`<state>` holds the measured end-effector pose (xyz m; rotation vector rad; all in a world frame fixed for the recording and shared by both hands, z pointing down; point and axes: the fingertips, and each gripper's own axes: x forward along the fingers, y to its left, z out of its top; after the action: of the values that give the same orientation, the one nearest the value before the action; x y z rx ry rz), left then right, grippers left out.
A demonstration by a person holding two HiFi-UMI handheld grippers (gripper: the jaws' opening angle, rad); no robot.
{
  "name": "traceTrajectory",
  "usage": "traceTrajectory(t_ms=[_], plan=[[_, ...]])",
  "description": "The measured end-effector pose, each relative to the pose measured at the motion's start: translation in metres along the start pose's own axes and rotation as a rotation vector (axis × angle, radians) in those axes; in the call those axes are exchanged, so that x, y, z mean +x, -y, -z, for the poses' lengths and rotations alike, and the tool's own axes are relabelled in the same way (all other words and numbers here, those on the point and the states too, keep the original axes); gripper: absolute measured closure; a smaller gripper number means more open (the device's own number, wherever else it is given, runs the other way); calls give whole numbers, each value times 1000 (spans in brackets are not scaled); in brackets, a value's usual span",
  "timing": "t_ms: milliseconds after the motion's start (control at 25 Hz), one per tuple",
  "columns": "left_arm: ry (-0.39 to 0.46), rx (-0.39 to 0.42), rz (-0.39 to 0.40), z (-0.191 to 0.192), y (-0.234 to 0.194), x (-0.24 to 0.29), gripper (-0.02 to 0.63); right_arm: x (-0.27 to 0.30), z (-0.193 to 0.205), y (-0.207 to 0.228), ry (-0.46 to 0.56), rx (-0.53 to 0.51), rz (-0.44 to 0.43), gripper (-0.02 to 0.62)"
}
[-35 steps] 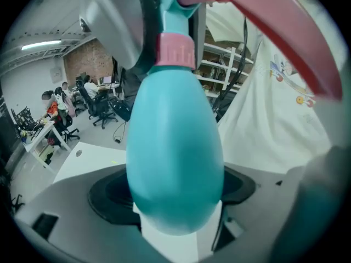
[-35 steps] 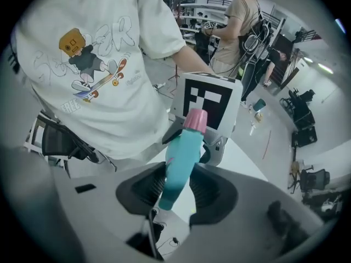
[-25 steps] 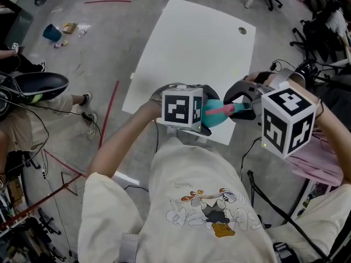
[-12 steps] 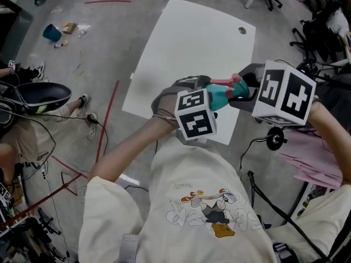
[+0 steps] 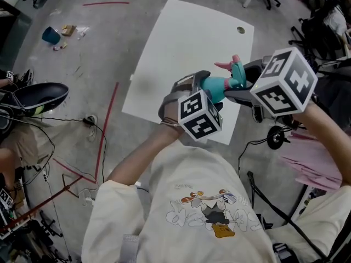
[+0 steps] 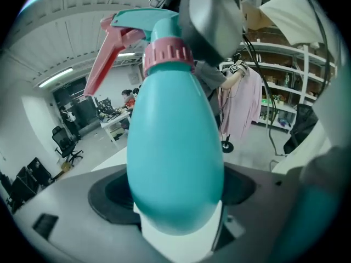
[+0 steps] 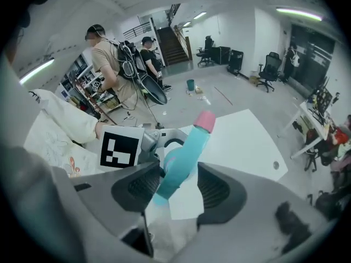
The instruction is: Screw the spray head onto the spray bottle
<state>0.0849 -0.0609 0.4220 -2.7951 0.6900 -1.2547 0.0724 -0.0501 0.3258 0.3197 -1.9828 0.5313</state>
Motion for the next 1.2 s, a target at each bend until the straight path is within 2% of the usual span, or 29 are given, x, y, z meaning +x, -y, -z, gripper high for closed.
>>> traceTrajectory(t_ms=[200, 280, 360, 440, 560, 640, 720, 840, 920, 1040, 1200], plan=[[42, 1, 55, 9, 4, -7, 183, -14, 7, -6, 0, -33, -9, 359], [59, 8, 89, 12, 3, -9, 183, -24, 7, -7, 4, -123, 20, 351], [76, 25, 148, 15, 5, -10, 183, -38, 0, -8, 17, -315, 81, 351], [92, 60, 218, 16, 9, -13, 183, -53, -10, -18, 18, -584, 136, 351], [109, 124, 319, 17, 14, -21, 183, -61, -20, -47, 4, -935, 124, 351], [124, 154, 404, 18, 22, -27, 183, -59, -23, -60, -7, -1103, 124, 351], [135, 172, 509, 17, 36, -31, 183, -55, -21, -65, -38, -1217, 136, 351], [138, 203, 677, 17, 60, -34, 183, -48, -10, -65, -105, -1300, 102, 353], [143, 254, 765, 20, 77, -37, 183, -41, 0, -64, -160, -1347, 81, 353], [140, 343, 843, 31, 96, -43, 183, -28, 13, -71, -215, -1379, 28, 353], [102, 426, 897, 41, 104, -42, 183, -8, 26, -71, -286, -1425, -40, 353]])
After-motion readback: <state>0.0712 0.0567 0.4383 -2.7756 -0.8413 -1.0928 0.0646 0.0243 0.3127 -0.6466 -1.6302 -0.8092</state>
